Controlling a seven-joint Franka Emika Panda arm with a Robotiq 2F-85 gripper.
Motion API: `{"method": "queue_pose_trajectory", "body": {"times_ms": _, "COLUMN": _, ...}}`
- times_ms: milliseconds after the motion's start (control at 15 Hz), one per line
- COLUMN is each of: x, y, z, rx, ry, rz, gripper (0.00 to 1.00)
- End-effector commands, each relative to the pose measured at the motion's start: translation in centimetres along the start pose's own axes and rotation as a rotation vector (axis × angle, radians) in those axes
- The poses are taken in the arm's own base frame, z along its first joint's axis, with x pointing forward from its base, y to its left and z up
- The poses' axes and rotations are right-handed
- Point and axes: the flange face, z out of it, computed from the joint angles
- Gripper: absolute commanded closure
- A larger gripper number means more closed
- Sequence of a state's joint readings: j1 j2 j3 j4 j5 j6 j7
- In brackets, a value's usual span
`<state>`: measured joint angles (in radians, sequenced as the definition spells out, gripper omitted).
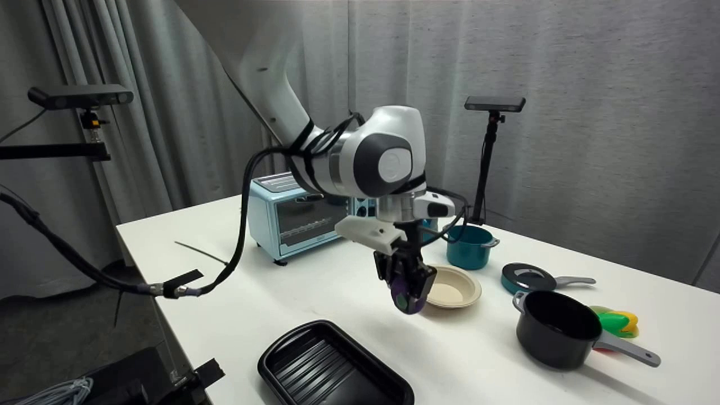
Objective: Put the purple plushie in the white bowl
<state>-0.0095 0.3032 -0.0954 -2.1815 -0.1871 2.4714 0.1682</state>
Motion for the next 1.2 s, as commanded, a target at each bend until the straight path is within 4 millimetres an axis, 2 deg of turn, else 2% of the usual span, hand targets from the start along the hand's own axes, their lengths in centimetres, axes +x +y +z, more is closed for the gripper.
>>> {"method": "queue_pose_trajectory", "body": {"times_ms": 0, "x": 2.6, "y": -0.1, "z": -6.4, "rx": 0.055, "ry": -0.002, "rz": 0.020, "gripper": 0.95}}
{"method": "queue_pose_trajectory", "body": {"times_ms": 200, "x": 6.5, "y": -0.5, "z": -9.5, "rx": 0.095, "ry": 0.073, "rz": 0.051, "gripper": 0.93}}
{"method": "queue_pose_trajectory", "body": {"times_ms": 400, "x": 10.0, "y": -0.6, "z": -10.3, "rx": 0.105, "ry": 0.131, "rz": 0.066, "gripper": 0.93}}
{"method": "queue_pose_trajectory", "body": {"times_ms": 533, "x": 11.7, "y": -0.4, "z": -9.0, "rx": 0.085, "ry": 0.138, "rz": 0.070, "gripper": 0.93}}
{"method": "queue_pose_trajectory", "body": {"times_ms": 733, "x": 13.6, "y": 0.4, "z": -5.8, "rx": 0.057, "ry": 0.114, "rz": 0.086, "gripper": 0.93}}
{"method": "queue_pose_trajectory", "body": {"times_ms": 867, "x": 14.5, "y": 0.9, "z": -3.5, "rx": 0.050, "ry": 0.086, "rz": 0.093, "gripper": 0.93}}
{"method": "queue_pose_trajectory", "body": {"times_ms": 1133, "x": 15.3, "y": 1.2, "z": -0.2, "rx": 0.041, "ry": 0.034, "rz": 0.111, "gripper": 0.93}}
